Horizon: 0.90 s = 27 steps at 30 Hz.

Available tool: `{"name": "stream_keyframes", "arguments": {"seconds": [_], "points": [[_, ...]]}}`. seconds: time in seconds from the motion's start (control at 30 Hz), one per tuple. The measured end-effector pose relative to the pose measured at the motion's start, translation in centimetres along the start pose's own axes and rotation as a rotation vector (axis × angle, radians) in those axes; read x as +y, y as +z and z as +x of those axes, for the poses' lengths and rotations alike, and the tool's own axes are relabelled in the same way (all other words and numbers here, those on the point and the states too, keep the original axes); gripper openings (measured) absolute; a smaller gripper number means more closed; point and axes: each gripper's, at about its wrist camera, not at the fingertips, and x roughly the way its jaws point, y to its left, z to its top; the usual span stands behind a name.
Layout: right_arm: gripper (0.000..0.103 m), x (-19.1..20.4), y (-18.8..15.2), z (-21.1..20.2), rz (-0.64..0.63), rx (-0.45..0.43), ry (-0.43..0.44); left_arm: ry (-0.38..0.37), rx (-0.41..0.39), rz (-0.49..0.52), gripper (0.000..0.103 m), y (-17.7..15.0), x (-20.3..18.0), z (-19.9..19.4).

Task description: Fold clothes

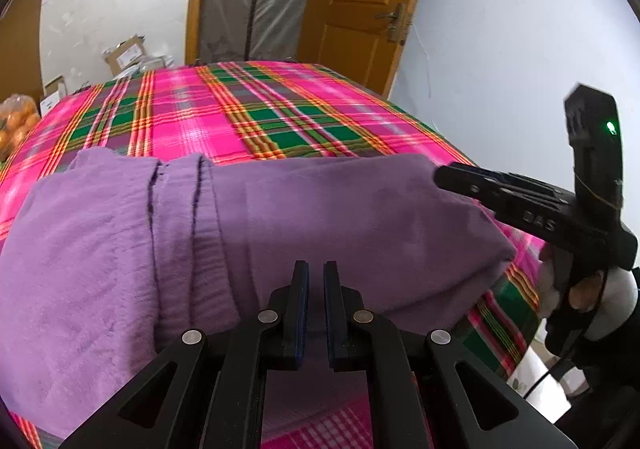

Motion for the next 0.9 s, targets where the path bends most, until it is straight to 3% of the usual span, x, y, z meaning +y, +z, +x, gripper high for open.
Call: {"name": "stream_keyframes", "arguments": {"seconds": [0.1,0.33,0.47,0.6,0.9], "points": [[0.027,-1.4,0.8,2.2,0.075,0.083,0.031,-0.009,0.019,-0.022,0.007,0.0,0.5,0.4],[0.034,-7.9,-1.4,-1.6,0.271,0.047,0.04,-0.033,0.017,-0.043,0.007,-0.1,0.8,0.6],[0.038,-9.8,-4.2,-2.5,0.401,0.097,0.127,-0.036,0.016,-0.047,0.007,-0.1,0.8,0.6],[0.04,-9.9,-4.9,-2.6,0.455,0.091,0.212,-0.029,0.014,-0.044,0.007,-0.1,0.7,0.6],[0.042,-7.7,-5.2,-2.1,0.438,0.204,0.306,-0.008,-0.01,-0.036,0.007,-1.2,0.3,-0.2]]}}
